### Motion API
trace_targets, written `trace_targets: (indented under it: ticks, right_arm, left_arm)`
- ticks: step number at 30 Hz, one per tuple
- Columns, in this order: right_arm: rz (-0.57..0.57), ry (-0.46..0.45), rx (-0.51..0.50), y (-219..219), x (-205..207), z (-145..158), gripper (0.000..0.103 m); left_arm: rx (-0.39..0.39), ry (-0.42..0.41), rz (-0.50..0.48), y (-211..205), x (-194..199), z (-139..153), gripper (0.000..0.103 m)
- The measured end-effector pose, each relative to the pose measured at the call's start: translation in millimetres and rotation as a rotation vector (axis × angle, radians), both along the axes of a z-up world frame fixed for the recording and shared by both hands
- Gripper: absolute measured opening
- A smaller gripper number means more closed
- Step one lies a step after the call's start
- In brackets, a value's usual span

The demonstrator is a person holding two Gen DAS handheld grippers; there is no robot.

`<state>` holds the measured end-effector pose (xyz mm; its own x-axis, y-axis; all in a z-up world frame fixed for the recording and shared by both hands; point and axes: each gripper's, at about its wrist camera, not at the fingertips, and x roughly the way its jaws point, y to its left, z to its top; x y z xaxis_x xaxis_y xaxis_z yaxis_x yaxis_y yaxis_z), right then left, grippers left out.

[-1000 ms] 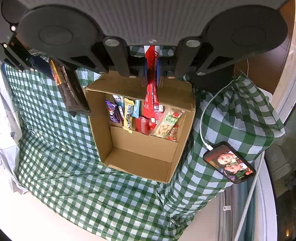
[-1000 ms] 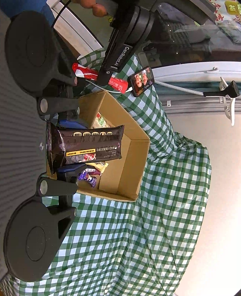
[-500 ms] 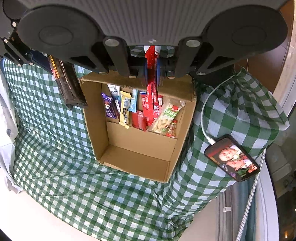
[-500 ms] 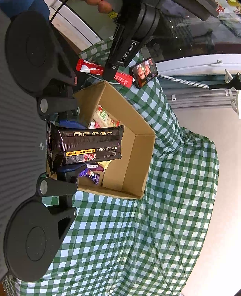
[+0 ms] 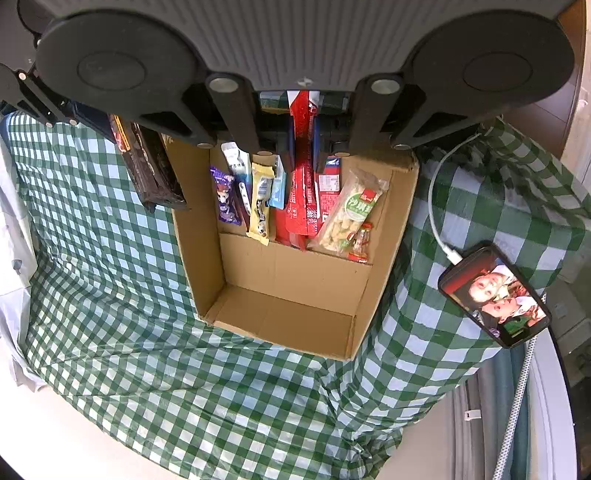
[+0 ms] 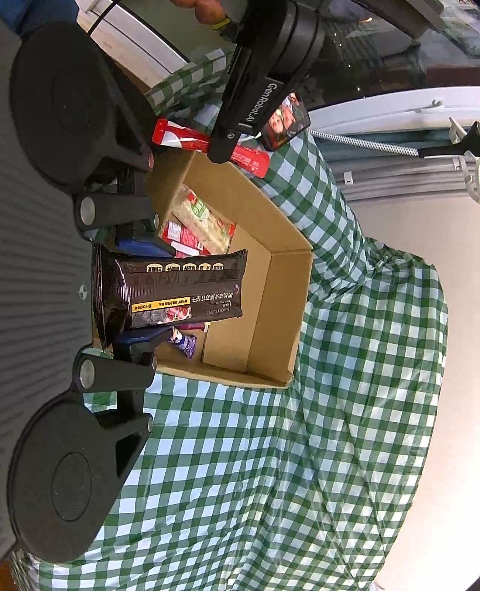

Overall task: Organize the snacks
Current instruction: 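Carry the red stick candy and chocolate bar over the cardboard box with both tools, then open both tools to drop the red candy and chocolate bar into the box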

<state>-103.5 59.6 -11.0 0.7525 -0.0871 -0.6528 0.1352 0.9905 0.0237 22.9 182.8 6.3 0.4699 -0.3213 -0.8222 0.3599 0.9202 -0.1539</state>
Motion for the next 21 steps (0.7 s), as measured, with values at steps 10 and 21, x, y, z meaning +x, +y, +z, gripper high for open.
trace_targets:
  ticks: [10, 21]
  right_arm:
    - [-0.013, 0.029, 0.017, -9, 29, -10, 0.041]
    - [0.045, -0.032, -0.068, -24, 86, -35, 0.005]
  left_arm:
    - [0.015, 0.023, 0.012, -16, 32, -7, 0.01]
    - [0.123, -0.002, -0.025, -56, 87, -29, 0.01]
